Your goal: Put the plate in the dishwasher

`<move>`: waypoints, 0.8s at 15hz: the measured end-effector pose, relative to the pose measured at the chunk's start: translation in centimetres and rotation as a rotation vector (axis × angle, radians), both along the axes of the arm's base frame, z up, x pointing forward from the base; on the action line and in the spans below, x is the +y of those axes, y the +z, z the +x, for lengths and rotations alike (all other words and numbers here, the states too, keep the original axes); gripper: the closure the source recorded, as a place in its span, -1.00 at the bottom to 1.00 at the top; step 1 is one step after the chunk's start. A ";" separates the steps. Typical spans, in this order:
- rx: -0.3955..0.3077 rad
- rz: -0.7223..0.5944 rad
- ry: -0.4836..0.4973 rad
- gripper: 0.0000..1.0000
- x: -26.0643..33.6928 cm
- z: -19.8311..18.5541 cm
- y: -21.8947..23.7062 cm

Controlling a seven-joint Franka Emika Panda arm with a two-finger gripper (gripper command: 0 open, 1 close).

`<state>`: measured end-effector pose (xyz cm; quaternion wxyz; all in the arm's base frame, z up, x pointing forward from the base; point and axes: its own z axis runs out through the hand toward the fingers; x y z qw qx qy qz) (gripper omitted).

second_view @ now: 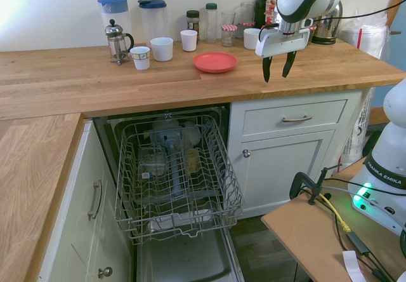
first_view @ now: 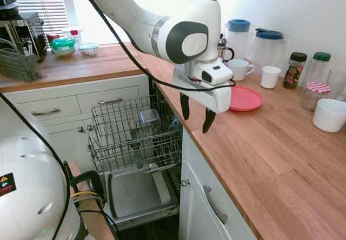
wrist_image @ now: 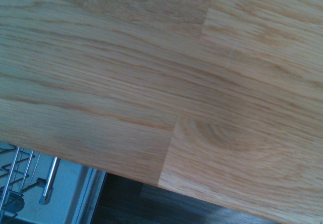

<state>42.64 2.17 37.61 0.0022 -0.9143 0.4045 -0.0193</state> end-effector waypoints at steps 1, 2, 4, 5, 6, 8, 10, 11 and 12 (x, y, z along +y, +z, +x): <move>0.000 0.000 0.000 -1.00 0.0 0.0 0.0; -0.002 0.001 0.000 -1.00 0.1 0.0 0.0; -0.018 0.011 -0.005 -1.00 0.3 0.5 0.7; -0.034 0.020 -0.011 -1.00 0.3 1.1 1.4; -0.050 0.036 -0.024 -1.00 0.3 1.8 2.2; -0.072 0.068 -0.060 -1.00 -0.4 3.9 3.2; -0.087 0.103 -0.107 -1.00 -1.8 6.7 3.1; -0.098 0.132 -0.129 -1.00 -2.4 8.5 3.1; -0.109 0.157 -0.144 -1.00 -2.8 10.3 3.1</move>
